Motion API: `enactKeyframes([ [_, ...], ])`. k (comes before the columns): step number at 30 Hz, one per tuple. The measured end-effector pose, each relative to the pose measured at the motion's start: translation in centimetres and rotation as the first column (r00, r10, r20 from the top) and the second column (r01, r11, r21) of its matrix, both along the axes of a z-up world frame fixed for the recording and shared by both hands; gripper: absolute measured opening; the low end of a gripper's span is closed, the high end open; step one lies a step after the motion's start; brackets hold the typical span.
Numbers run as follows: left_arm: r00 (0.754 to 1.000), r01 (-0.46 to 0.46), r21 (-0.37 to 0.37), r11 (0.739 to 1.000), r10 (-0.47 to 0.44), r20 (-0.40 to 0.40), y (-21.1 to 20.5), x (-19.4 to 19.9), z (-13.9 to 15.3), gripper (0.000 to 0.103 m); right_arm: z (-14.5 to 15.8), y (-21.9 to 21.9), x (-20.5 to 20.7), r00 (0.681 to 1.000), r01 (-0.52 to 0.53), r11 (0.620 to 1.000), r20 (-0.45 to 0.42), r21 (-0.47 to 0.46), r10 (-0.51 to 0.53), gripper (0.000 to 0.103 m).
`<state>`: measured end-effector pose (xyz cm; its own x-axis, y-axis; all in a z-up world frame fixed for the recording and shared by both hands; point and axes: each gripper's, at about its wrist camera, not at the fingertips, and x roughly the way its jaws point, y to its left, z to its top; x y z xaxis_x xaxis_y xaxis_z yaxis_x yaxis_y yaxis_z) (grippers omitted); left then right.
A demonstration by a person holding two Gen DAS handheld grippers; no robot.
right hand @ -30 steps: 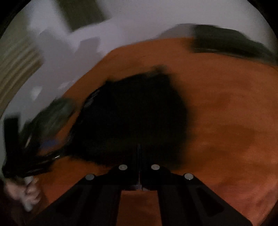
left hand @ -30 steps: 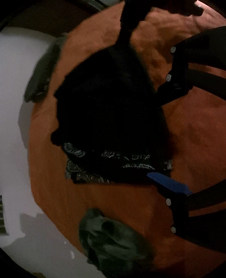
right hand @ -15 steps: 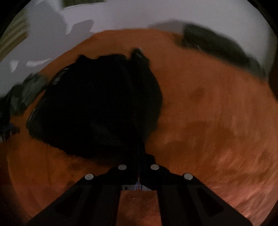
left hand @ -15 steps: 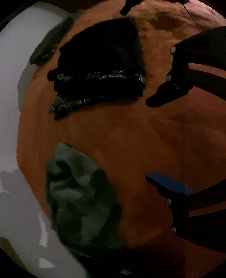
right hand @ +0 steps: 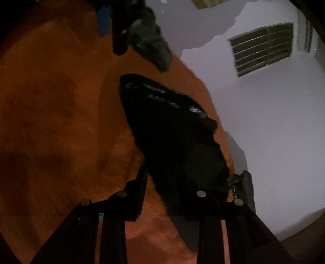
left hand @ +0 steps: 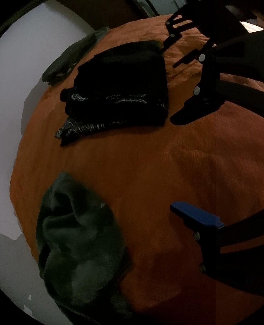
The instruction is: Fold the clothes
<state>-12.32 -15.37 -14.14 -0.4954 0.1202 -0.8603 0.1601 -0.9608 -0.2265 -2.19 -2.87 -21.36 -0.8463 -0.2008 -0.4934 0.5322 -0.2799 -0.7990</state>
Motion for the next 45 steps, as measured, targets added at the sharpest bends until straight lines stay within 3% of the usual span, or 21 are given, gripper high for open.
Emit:
enactKeyframes([
  [7,0.999,0.020,0.020,1.000,-0.021,0.033,-0.3,0.4,-1.0,0.079,-0.8,-1.3,-2.2,1.000,0.017,0.996,-0.014,0.086,-0.016,0.027],
  [11,0.999,0.001,0.081,0.997,-0.004,0.042,-0.5,0.5,-0.9,0.079,-1.9,-2.5,-2.5,0.999,0.004,0.991,-0.038,0.130,0.001,0.027],
  [31,0.999,-0.047,0.132,0.990,0.045,0.019,-2.6,2.3,0.1,0.079,-3.1,-8.3,-8.5,0.994,0.065,0.989,-0.095,0.132,-0.052,0.027],
  [32,0.999,-0.049,0.128,0.991,0.048,0.013,-2.5,2.3,0.1,0.079,-3.1,-8.4,-8.7,0.995,0.060,0.990,-0.088,0.128,-0.049,0.026],
  [33,0.999,-0.050,0.123,0.991,0.049,0.008,-2.4,2.4,0.1,0.079,-2.9,-8.5,-8.8,0.996,0.056,0.991,-0.074,0.121,-0.047,0.017],
  [34,0.999,-0.047,0.113,0.992,0.047,0.002,-2.2,2.5,0.1,0.079,-2.1,-8.4,-9.0,0.998,0.052,0.994,-0.051,0.098,-0.048,0.009],
  [37,0.999,-0.032,0.076,0.997,0.034,-0.025,-1.4,2.6,0.6,0.079,2.6,-7.7,-9.2,0.997,0.069,0.997,0.022,-0.043,-0.068,0.006],
  [39,0.998,-0.023,0.050,0.998,0.026,-0.053,-0.7,2.5,1.4,0.079,7.4,-6.6,-9.7,0.984,0.120,0.975,0.151,-0.186,-0.092,0.006],
  [43,0.988,-0.022,0.026,0.999,0.026,-0.150,1.3,1.2,4.9,0.079,16.1,-3.8,-10.3,0.913,0.203,0.892,0.407,-0.404,-0.024,0.005],
  [45,0.976,-0.018,0.036,0.999,0.026,-0.215,2.3,0.6,7.4,0.079,20.3,-1.5,-10.7,0.834,0.280,0.815,0.549,-0.508,0.056,0.005],
])
